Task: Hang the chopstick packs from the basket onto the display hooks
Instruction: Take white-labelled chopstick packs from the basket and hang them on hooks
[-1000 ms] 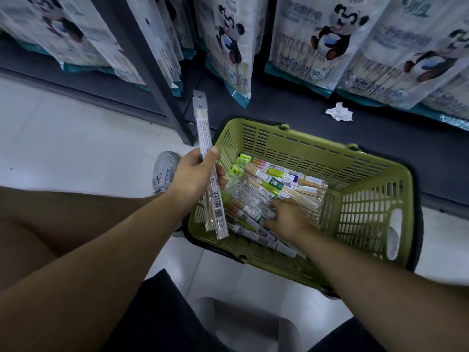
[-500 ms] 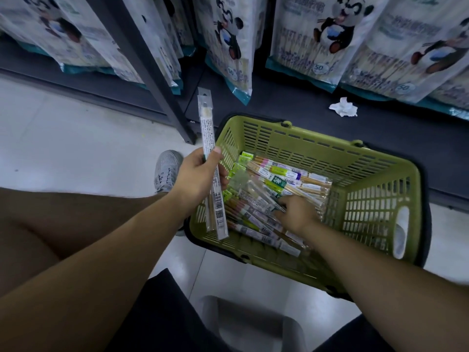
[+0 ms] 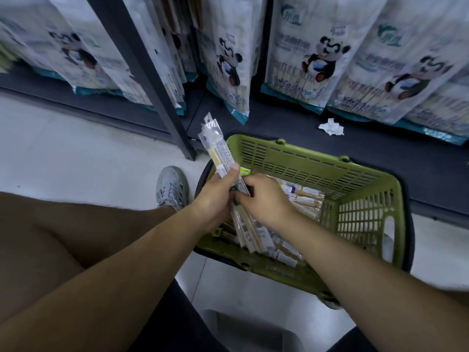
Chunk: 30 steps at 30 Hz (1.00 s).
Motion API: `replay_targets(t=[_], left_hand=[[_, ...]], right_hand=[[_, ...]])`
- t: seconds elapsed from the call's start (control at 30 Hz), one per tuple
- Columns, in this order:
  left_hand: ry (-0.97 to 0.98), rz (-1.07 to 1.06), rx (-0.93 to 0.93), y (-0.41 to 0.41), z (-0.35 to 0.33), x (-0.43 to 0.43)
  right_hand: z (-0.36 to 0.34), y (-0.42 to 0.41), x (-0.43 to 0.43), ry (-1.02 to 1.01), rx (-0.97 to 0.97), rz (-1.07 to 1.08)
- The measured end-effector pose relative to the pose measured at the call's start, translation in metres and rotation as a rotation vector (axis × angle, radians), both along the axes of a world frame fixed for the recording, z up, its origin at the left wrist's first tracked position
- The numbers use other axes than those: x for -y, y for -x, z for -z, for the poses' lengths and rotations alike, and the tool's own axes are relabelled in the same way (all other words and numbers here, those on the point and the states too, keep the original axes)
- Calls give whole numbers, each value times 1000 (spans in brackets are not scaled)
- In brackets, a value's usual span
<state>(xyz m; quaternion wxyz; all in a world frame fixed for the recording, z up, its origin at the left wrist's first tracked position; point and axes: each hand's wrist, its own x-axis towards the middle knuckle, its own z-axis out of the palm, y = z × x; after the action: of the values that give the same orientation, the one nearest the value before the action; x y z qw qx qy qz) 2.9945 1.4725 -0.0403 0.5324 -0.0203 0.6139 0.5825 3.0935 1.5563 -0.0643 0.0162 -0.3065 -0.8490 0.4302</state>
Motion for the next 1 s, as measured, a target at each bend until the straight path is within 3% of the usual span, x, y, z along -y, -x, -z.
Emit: replay_targets(t=[0.2,0.33,0.5,0.67,1.0], left_hand=[[95,80,-178,6,3,8],[317,173,-466,20,5,9],[231,99,-426,33,0,16],[235,110,-526,37,6,20],[200,125,-474,36,9,17]], right_hand=[[0,-11,0,-89,94,-169],[18,-27,-15,-92,70,-35],[69,-61,-34,-70,417,-26],[107,-80,-31,-91,573,-27],[129,-81,-22,-199,621,-39]])
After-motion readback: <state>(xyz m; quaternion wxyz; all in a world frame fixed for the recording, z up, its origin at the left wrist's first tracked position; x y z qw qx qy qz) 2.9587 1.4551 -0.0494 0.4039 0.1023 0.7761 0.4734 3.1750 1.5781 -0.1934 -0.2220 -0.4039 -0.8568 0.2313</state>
